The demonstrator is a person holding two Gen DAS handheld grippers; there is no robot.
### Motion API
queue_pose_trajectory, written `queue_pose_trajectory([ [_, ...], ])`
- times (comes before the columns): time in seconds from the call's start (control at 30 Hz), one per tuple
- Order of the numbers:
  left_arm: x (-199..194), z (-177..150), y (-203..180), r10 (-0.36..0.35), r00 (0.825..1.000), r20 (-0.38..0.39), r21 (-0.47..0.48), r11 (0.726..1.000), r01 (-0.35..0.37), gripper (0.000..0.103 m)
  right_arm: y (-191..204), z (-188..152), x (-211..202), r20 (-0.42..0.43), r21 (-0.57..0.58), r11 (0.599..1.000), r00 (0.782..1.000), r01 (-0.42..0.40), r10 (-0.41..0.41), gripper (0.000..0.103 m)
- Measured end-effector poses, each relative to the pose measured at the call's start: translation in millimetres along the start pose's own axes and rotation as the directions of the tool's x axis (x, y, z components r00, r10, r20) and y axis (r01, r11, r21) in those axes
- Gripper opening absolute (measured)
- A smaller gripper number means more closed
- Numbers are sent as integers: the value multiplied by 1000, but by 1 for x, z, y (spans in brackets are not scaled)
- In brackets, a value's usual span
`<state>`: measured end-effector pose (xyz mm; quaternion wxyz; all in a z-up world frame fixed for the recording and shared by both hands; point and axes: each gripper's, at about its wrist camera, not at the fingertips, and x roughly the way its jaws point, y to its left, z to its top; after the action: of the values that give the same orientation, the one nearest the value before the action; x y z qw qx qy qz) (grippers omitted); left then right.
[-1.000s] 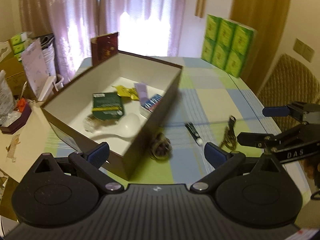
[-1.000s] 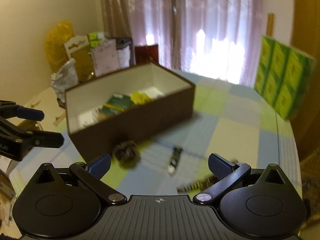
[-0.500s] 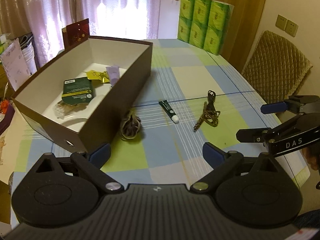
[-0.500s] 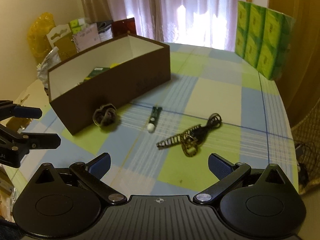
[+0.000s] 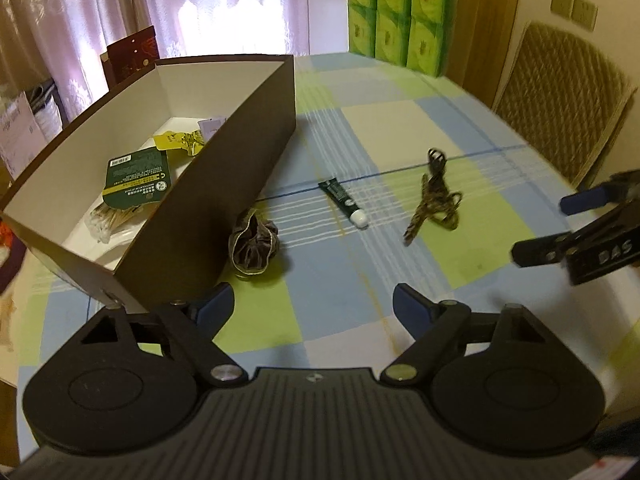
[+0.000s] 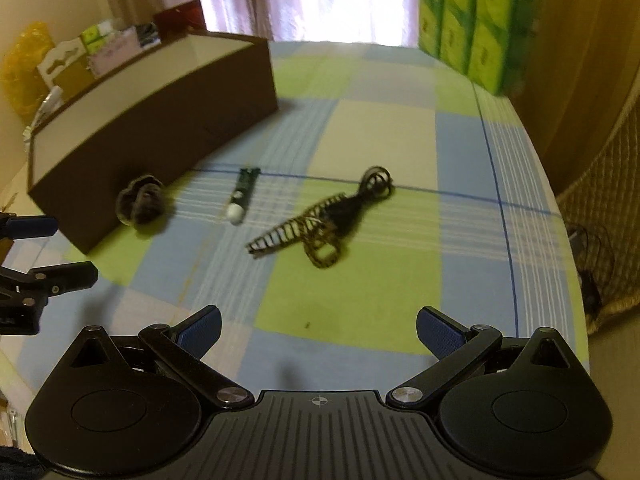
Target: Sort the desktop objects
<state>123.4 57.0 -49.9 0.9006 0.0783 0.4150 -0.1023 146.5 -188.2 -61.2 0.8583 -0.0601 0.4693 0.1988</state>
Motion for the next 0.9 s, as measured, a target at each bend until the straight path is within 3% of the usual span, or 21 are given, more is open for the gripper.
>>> queue_pose_trajectory([
  [0.13,23,5,0,24,1000,-13,4,1000,-24,75,-5,0,9,-27,19,1000,1000,9,-8,101],
  [0.33,48,21,3,99,995,18,39,994,-100,74,-17,0,21,-65,52,998,997,34,-31,101],
  [0.5,73,30,6,125,992,18,64,990,-126,72,-27,-1,30,-94,87,995,995,54,-46,101],
  [0.63,91,31,3,129,992,14,103,986,-130,64,-32,0,35,-106,104,992,993,65,-54,101],
  [0.7,99,31,3,121,993,-4,108,987,-120,53,-33,1,36,-99,112,992,994,60,-49,101],
  [0.77,105,29,6,90,995,-36,97,992,-86,22,-33,3,37,-84,114,992,996,48,-39,101],
  [0.8,106,28,7,65,997,-50,83,995,-60,17,-33,4,37,-74,112,993,997,41,-32,101],
  [0.9,101,23,9,19,998,-52,65,998,-15,16,-29,7,37,-36,88,996,999,22,-19,101],
])
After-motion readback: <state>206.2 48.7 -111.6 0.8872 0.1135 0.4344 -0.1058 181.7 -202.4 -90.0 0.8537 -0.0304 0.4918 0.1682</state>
